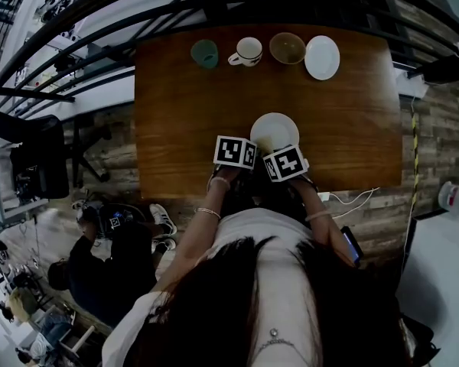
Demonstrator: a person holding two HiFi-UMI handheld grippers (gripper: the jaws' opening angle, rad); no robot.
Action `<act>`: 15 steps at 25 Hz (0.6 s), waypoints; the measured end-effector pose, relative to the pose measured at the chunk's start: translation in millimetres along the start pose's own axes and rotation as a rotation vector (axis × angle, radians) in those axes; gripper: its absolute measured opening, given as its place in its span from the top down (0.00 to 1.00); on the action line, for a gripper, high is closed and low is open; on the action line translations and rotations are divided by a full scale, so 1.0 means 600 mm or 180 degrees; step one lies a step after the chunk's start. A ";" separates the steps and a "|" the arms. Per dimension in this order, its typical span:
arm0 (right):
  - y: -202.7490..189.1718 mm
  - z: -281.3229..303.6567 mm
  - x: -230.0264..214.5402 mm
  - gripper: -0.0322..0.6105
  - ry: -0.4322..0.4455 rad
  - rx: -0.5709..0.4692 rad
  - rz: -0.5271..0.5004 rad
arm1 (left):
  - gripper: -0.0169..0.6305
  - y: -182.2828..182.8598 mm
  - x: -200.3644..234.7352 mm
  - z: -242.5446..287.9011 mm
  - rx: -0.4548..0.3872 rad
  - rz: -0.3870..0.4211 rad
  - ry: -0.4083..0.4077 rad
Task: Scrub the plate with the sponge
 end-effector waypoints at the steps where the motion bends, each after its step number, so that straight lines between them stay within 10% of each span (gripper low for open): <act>1: 0.000 0.001 -0.001 0.79 -0.0009 0.0008 -0.0008 | 0.83 0.000 0.000 0.000 0.0005 0.0001 -0.0004; 15: 0.004 -0.063 -0.148 0.79 -0.0709 -0.0174 0.0355 | 0.83 0.000 0.000 -0.001 0.0048 0.0029 -0.0052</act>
Point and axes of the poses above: the fingertips, and each gripper's own axes: z forward along the fingers, x to its left, y out of its top, the point moved 2 cm from there along -z, backward along the fingers, and after that the axes turned 6 degrees about -x, right-handed, at the moved point
